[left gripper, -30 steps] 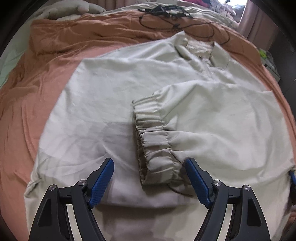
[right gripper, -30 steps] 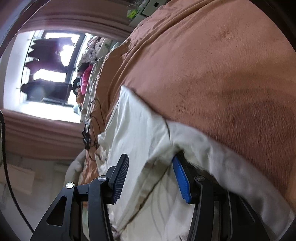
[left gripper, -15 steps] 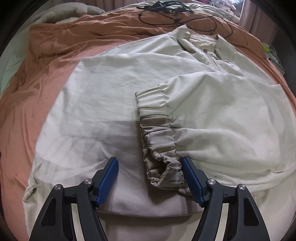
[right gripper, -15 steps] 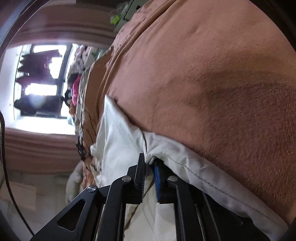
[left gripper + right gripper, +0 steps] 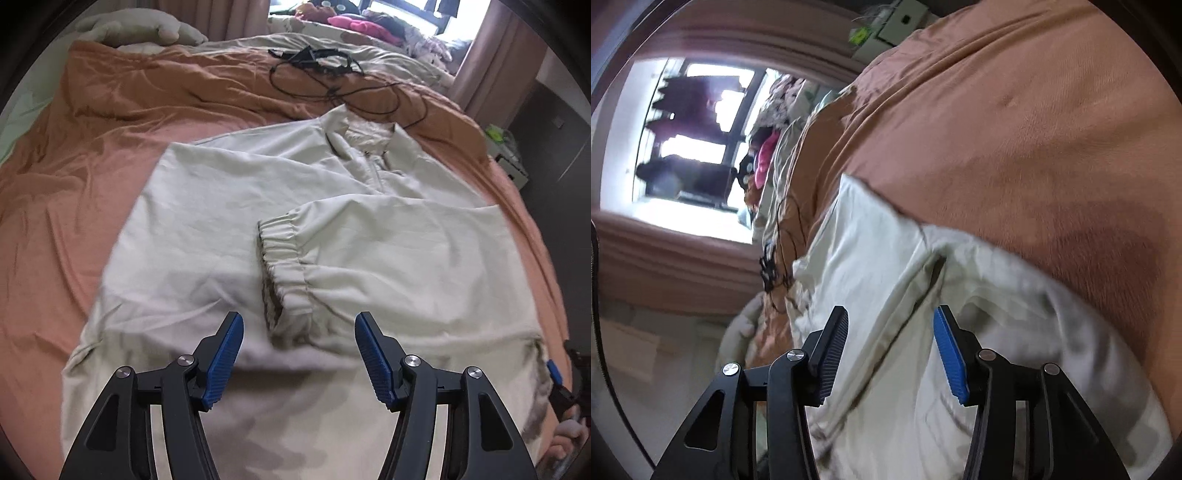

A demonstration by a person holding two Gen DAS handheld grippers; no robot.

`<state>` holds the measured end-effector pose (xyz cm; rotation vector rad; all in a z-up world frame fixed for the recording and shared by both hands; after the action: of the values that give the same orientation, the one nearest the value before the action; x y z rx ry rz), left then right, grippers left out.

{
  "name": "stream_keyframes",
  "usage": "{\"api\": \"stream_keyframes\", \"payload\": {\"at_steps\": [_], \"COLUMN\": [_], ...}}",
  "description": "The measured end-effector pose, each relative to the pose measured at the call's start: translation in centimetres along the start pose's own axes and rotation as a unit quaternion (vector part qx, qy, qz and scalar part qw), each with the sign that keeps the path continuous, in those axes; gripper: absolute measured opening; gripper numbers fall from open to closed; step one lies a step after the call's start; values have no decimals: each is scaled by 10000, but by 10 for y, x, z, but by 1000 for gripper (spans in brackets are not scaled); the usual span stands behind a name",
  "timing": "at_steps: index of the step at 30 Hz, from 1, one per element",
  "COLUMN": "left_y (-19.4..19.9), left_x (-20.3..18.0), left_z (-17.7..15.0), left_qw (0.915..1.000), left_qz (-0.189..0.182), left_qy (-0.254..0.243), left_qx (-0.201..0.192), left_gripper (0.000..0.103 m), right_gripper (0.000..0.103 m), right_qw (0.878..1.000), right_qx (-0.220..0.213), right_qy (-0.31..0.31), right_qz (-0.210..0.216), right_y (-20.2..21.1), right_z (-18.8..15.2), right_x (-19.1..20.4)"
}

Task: Fold large clothes
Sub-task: 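Move both tools to the jacket hem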

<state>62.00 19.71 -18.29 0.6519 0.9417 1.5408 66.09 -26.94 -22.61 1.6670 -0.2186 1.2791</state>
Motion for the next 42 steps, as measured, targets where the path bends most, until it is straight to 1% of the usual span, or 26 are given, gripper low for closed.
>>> {"api": "stream_keyframes", "payload": {"at_steps": [2, 3, 4, 6, 8, 9, 10, 12, 19, 26, 33, 40, 42], "left_y": [13, 20, 27, 40, 52, 60, 65, 77, 112, 144, 172, 193, 196], "left_x": [3, 5, 7, 14, 18, 21, 23, 28, 45, 61, 90, 118, 123], "left_z": [-4, -6, -8, -14, -20, -23, -26, -31, -52, -79, -122, -171, -183], "left_qw": [10000, 9999, 9998, 9994, 9988, 9984, 9982, 9972, 9948, 9939, 9926, 9906, 9901], "left_qz": [-59, -90, -123, -190, -277, -299, -322, -428, -536, -555, -514, -513, -511], "left_qy": [23, 50, 95, 217, 323, 382, 422, 513, 678, 617, 666, 809, 854], "left_qx": [-52, -78, -101, -167, -246, -276, -295, -348, -546, -730, -874, -972, -993], "left_gripper": [65, 66, 70, 77, 81, 83, 86, 88, 90, 90, 90, 89, 89], "right_gripper": [50, 55, 61, 66, 75, 83, 89, 93, 93, 93, 93, 93, 93], "right_qw": [9996, 9992, 9986, 9979, 9971, 9968, 9960, 9949, 9914, 9841, 9746, 9648, 9637], "right_qx": [97, 97, 78, 59, 79, 65, 17, -38, -186, -249, -301, -278, -271], "right_qy": [262, 364, 487, 599, 700, 740, 823, 934, 1233, 1663, 2093, 2459, 2493], "right_qz": [-68, -121, -185, -230, -273, -301, -346, -389, -403, -575, -741, -894, -915], "right_y": [8, 11, 18, 29, 41, 46, 55, 67, 111, 136, 163, 190, 197], "right_z": [-14, -18, -23, -28, -32, -34, -35, -37, -47, -63, -76, -87, -89], "right_x": [3, 3, 3, 2, 2, 2, 3, 6, 18, 23, 20, 7, 2]}}
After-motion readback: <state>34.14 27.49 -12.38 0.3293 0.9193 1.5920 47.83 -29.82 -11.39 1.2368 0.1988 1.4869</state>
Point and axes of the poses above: each gripper's, at about its wrist camera, not at the fingertips, and y roughly against the way its jaws point, x to its left, z to its top, the point moved 8 cm from there along -y, roughly the way its jaws point, and after that the axes turned 9 degrees about -y, right-handed, at the moved point
